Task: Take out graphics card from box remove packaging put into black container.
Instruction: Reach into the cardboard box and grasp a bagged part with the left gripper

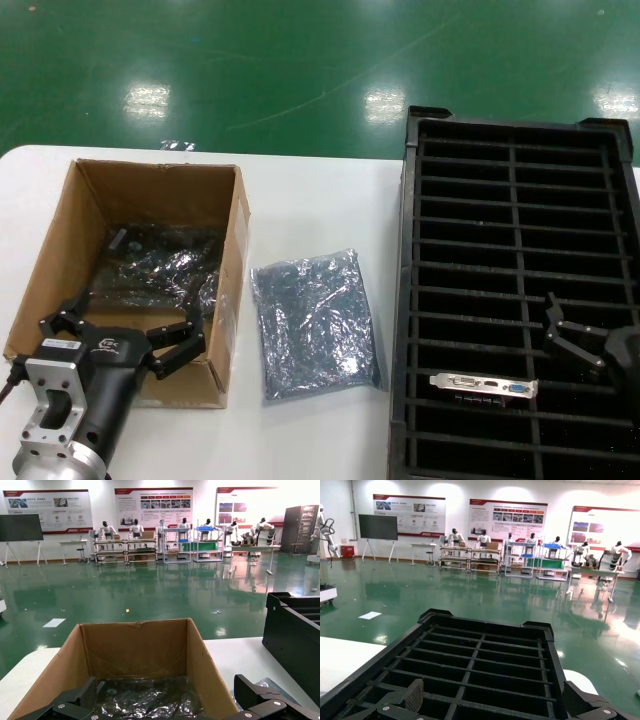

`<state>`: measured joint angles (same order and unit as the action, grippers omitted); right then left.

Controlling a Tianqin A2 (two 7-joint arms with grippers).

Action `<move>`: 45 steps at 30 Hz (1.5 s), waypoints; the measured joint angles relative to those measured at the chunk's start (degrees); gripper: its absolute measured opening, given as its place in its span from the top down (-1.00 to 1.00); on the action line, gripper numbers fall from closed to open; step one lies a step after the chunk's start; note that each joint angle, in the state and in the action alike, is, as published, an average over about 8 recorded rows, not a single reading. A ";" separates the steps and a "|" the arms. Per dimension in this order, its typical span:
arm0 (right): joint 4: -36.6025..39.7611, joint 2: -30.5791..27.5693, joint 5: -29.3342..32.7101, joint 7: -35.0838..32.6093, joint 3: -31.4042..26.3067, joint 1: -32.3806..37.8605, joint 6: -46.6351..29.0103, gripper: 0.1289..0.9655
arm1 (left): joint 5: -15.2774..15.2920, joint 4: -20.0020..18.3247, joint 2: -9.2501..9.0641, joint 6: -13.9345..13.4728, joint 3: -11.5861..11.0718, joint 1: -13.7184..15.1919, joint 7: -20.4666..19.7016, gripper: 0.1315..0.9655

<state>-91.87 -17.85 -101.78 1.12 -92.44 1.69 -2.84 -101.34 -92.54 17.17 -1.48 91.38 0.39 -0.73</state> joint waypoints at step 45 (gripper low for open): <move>0.00 0.00 0.00 0.00 0.00 0.00 0.00 -1.00 | 18.23 39.31 15.84 -25.59 18.28 41.36 31.07 -1.00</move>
<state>-91.87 -17.85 -101.78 1.13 -92.44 1.69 -2.84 -83.12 -53.23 33.00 -27.07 109.67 41.75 30.34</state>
